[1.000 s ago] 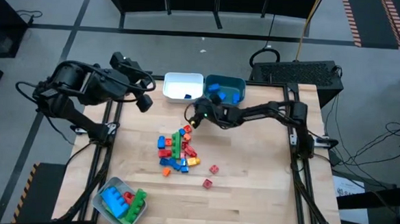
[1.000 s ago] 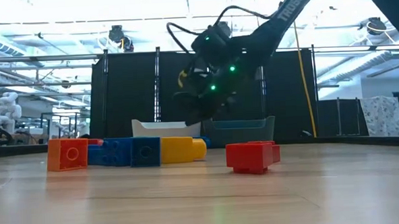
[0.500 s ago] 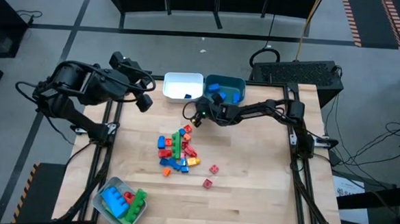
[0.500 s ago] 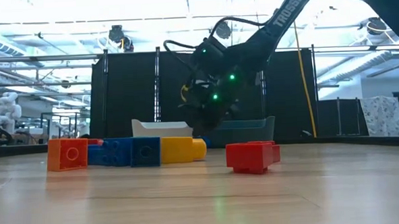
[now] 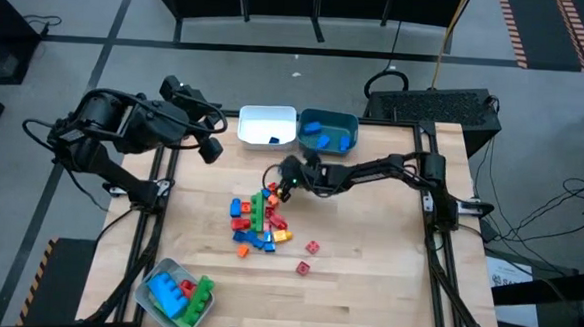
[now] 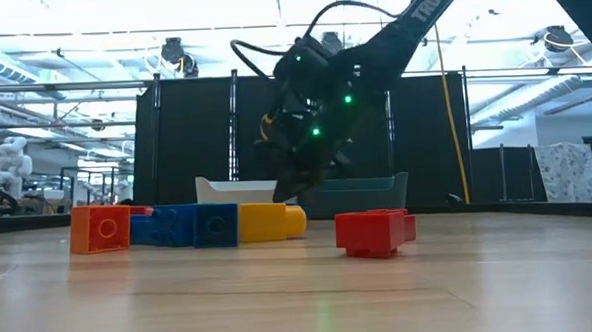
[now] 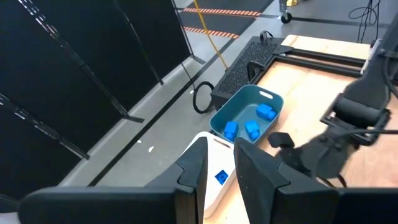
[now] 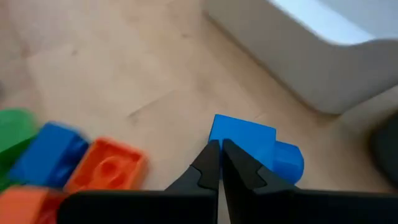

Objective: Sort blocks by size
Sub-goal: Put the blue 1 stud game piece into the blue bin

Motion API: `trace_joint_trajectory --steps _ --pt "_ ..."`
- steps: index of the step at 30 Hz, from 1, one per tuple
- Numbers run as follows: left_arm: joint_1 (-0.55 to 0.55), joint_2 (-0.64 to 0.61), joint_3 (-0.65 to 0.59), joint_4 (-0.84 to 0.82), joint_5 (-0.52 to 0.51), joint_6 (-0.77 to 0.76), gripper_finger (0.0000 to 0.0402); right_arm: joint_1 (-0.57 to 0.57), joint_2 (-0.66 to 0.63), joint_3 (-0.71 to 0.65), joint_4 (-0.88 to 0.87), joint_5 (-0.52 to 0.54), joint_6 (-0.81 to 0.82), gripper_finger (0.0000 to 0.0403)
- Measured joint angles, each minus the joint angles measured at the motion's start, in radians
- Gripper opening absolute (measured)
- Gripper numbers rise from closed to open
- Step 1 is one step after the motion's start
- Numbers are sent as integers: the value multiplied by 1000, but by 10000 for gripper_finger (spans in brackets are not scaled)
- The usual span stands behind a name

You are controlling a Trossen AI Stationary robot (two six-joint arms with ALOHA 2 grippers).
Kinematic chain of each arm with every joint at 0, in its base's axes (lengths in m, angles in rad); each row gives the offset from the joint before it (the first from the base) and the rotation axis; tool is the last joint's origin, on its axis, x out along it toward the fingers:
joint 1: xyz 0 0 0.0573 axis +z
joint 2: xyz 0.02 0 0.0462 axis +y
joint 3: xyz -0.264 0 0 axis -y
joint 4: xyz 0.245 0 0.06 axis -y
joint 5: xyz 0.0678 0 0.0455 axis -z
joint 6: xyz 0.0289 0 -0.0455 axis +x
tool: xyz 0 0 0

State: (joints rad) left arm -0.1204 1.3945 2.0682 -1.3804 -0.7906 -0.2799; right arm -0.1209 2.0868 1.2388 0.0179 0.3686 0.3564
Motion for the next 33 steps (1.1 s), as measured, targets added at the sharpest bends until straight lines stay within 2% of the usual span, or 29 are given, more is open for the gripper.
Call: trace_joint_trajectory --steps 6,12,15,18,22,26,30,33 --pt "0 0 0 0 56 -3 81 97 -38 -5 -34 16 -4 0" --pt "0 6 0 -15 84 -34 81 179 -211 -5 -149 27 -109 0" --pt "0 13 -45 -40 84 -56 81 222 -317 -4 -343 16 -114 0" --pt "0 28 -161 -35 85 -104 81 284 -451 -8 -581 44 -80 0" --pt "1 69 -382 68 102 -149 81 403 -656 -4 -896 211 53 0" --pt "16 130 -554 210 196 -295 81 531 -853 -5 -1203 287 330 0" --pt "41 227 -591 260 278 -307 82 632 -1004 -16 -1364 303 559 0" --pt "60 308 -591 265 332 -289 97 685 -1076 -61 -1390 307 587 7"
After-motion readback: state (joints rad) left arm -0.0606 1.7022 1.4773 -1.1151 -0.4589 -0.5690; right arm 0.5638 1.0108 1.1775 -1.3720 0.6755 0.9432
